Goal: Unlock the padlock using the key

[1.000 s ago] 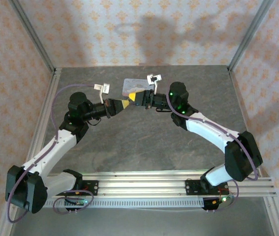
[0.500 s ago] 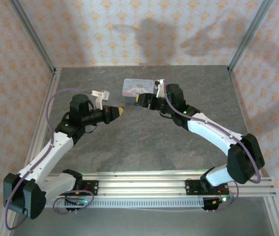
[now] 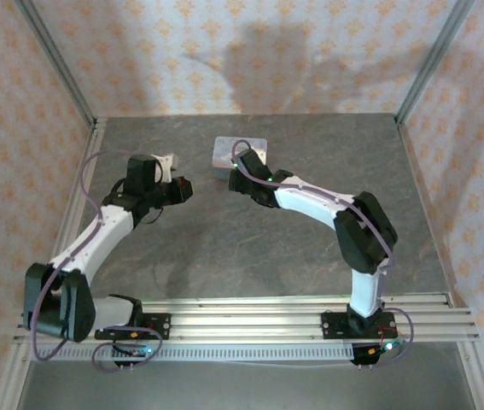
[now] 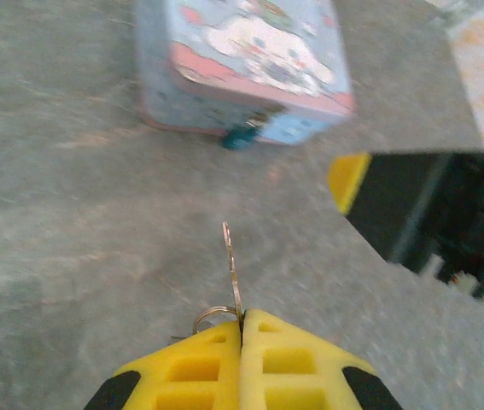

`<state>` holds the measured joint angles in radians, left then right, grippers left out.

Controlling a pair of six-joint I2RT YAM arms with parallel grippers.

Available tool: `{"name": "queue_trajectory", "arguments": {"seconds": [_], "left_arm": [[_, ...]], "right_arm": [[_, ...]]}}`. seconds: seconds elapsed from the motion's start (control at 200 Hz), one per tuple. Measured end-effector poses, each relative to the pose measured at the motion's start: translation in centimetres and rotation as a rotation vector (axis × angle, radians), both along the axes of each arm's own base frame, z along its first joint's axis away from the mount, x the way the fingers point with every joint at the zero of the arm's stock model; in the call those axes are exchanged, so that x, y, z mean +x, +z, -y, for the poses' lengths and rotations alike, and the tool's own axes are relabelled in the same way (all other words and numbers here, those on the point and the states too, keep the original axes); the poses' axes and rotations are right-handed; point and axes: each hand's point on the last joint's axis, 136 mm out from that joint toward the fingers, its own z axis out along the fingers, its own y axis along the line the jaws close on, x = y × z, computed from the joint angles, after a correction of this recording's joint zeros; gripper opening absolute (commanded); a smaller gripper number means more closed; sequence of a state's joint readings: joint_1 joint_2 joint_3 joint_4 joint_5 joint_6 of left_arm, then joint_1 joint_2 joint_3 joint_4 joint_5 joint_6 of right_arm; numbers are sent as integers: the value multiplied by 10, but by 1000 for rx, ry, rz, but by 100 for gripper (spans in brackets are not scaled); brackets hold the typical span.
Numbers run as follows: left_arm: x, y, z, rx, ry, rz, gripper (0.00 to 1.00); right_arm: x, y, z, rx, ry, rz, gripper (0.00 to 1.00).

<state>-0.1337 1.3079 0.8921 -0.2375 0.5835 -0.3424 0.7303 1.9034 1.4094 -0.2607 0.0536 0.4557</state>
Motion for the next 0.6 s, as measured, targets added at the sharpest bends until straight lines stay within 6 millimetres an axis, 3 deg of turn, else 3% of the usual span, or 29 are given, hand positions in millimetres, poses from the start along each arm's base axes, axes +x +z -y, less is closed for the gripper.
{"name": "queue_trajectory", "arguments": {"seconds": [0.15, 0.355, 0.601], "left_arm": [[37, -23, -21, 45, 105, -65, 0], [90, -34, -21, 67, 128, -81, 0], [104, -44, -20, 68, 128, -94, 0]], "right_arm": [[12, -19, 0, -53, -41, -16, 52], [27, -52, -7, -107, -60, -42, 52], [41, -65, -14, -136, -77, -39, 48]]}}
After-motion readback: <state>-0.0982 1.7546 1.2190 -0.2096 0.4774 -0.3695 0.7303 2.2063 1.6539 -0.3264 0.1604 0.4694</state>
